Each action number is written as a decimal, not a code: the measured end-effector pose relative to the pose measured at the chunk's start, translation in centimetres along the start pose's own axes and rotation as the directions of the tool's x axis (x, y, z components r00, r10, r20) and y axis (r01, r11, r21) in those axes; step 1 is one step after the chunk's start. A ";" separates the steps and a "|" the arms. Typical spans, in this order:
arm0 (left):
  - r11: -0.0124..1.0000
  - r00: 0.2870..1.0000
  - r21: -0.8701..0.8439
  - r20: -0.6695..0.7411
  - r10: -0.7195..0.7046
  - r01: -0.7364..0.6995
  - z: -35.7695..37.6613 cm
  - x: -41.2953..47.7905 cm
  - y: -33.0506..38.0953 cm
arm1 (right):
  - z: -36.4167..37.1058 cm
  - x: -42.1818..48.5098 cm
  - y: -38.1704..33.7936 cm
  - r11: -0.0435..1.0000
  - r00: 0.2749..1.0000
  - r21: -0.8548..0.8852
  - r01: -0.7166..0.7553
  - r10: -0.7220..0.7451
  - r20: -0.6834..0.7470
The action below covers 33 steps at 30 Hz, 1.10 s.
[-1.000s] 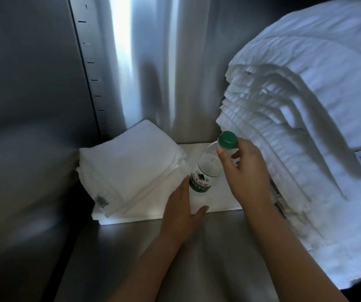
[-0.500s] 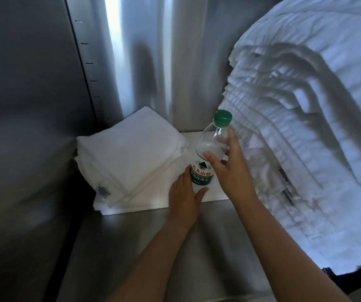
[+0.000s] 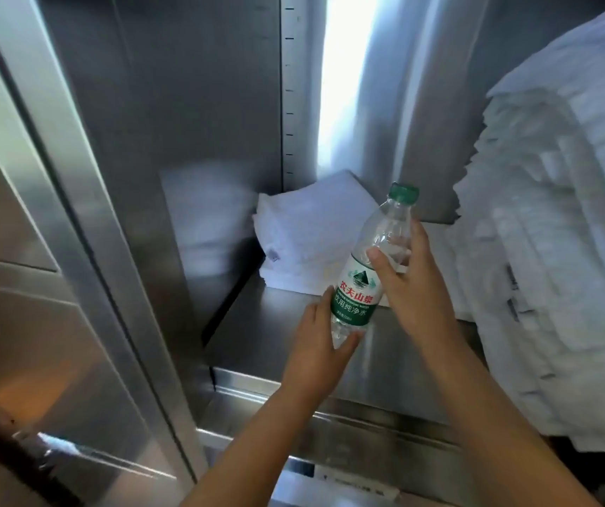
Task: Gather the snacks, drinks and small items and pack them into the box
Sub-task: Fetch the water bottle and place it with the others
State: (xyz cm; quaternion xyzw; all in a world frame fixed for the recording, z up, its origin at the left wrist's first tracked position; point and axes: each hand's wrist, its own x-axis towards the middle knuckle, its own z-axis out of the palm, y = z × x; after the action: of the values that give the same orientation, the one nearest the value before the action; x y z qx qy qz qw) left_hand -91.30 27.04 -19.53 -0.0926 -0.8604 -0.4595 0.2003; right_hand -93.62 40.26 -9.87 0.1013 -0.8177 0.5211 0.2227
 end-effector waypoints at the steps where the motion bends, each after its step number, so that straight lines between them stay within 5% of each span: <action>1: 1.000 0.999 0.017 -0.052 -0.007 0.008 -1.0 -1.5 0.8 | 0.0 -1.2 -1.1 0.999 1.000 0.033 0.015 -0.015 0.019; 14: 0.851 0.913 0.493 -0.407 0.044 0.179 -11.9 -21.8 9.3 | 1.9 -15.7 -12.1 0.923 0.898 0.264 0.281 -0.350 0.268; 24: 0.718 0.809 0.563 -0.588 -0.001 0.410 -20.1 -31.9 12.7 | 4.9 -24.1 -21.8 0.834 0.756 0.441 0.332 -0.515 0.404; 33: 0.594 0.643 0.494 -0.764 -0.051 0.635 -31.7 -47.2 14.3 | 11.4 -38.8 -34.0 0.731 0.596 0.595 0.333 -0.653 0.468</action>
State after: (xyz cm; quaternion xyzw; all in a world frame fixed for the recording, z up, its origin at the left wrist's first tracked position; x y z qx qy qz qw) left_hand -35.55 9.99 -13.25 0.3539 -0.8296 -0.1076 0.4183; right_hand -48.84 12.63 -4.74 0.5530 -0.6344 0.5391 0.0338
